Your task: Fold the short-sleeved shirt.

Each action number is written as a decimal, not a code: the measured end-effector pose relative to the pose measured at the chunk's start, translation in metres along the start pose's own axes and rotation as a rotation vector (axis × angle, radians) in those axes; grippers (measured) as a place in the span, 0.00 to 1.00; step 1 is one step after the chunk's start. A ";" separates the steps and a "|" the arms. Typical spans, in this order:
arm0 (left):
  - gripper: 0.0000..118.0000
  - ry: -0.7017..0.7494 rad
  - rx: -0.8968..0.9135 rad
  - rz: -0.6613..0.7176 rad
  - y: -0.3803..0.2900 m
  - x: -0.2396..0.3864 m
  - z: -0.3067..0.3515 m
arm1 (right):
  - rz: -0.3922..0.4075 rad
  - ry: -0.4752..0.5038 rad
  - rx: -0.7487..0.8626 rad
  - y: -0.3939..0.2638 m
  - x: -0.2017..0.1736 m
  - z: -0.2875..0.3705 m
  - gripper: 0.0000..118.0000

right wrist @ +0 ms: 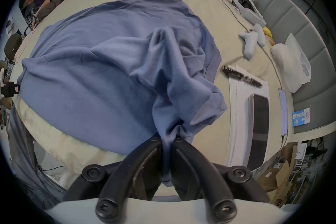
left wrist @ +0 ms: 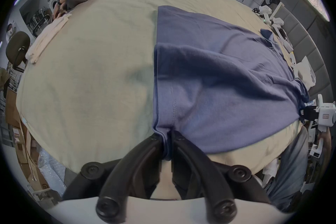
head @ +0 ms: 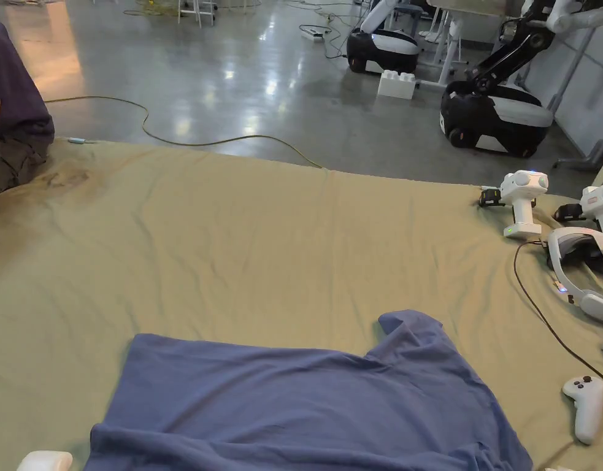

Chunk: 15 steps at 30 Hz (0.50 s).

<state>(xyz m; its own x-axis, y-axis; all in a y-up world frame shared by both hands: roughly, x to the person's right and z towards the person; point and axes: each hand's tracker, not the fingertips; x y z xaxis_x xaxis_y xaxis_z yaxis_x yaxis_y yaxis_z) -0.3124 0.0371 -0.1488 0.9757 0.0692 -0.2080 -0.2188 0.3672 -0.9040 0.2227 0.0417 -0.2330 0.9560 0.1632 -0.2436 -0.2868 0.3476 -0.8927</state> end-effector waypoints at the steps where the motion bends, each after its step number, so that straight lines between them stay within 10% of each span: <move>1: 0.24 0.036 0.020 -0.018 0.003 0.004 0.003 | 0.013 -0.040 0.022 0.003 -0.002 0.004 0.23; 3: 0.38 0.084 0.085 -0.047 0.009 0.014 0.013 | 0.020 -0.092 0.074 0.010 -0.002 0.012 0.62; 15: 0.38 0.045 0.771 -0.059 0.066 0.077 0.081 | -0.119 -0.090 0.678 0.084 -0.034 0.116 0.60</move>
<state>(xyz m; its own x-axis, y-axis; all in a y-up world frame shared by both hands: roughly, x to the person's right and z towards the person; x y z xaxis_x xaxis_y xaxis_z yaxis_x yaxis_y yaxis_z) -0.2510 0.1419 -0.1942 0.9802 -0.0018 -0.1978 -0.0794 0.9121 -0.4023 0.1591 0.1728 -0.2556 0.9830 0.1539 -0.1001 -0.1830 0.8632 -0.4706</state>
